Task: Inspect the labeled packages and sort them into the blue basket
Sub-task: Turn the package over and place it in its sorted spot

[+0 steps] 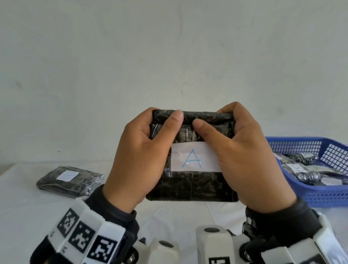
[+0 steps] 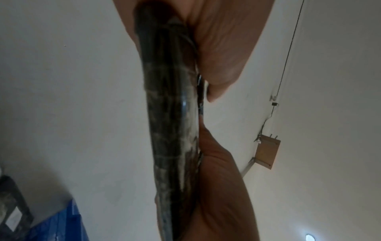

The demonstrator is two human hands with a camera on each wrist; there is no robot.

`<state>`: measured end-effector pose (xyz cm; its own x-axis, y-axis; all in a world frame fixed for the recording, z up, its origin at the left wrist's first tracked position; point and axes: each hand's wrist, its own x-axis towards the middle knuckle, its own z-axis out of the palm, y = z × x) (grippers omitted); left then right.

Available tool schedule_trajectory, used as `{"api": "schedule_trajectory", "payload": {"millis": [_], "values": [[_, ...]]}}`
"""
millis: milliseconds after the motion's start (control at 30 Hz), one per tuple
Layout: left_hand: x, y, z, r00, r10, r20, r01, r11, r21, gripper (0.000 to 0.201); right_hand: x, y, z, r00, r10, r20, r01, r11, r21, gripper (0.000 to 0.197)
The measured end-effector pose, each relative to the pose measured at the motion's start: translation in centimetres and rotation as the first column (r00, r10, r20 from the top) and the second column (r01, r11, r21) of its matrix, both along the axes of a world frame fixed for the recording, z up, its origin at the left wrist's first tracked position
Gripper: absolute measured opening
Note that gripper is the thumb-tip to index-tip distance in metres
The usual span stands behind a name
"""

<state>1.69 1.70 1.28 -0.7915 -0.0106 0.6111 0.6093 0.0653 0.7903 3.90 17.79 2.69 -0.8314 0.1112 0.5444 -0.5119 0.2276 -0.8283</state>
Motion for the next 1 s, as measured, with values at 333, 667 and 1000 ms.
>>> {"api": "schedule_trajectory", "payload": {"millis": [333, 667, 1000], "values": [[0.1, -0.4, 0.2, 0.997, -0.070, 0.046, 0.068, 0.997, 0.030, 0.012, -0.2, 0.2, -0.1, 0.998, 0.048, 0.032, -0.046, 0.997, -0.055, 0.018], [-0.9, -0.9, -0.3, 0.974, -0.139, 0.177, 0.128, 0.989, 0.075, 0.016, -0.8, 2.9, -0.1, 0.975, 0.154, 0.158, -0.140, 0.985, -0.099, 0.016], [-0.3, -0.4, -0.1, 0.985, -0.123, 0.121, 0.124, 0.992, 0.001, 0.010, -0.7, 2.3, -0.1, 0.993, 0.021, 0.114, -0.024, 0.999, 0.023, 0.011]]}}
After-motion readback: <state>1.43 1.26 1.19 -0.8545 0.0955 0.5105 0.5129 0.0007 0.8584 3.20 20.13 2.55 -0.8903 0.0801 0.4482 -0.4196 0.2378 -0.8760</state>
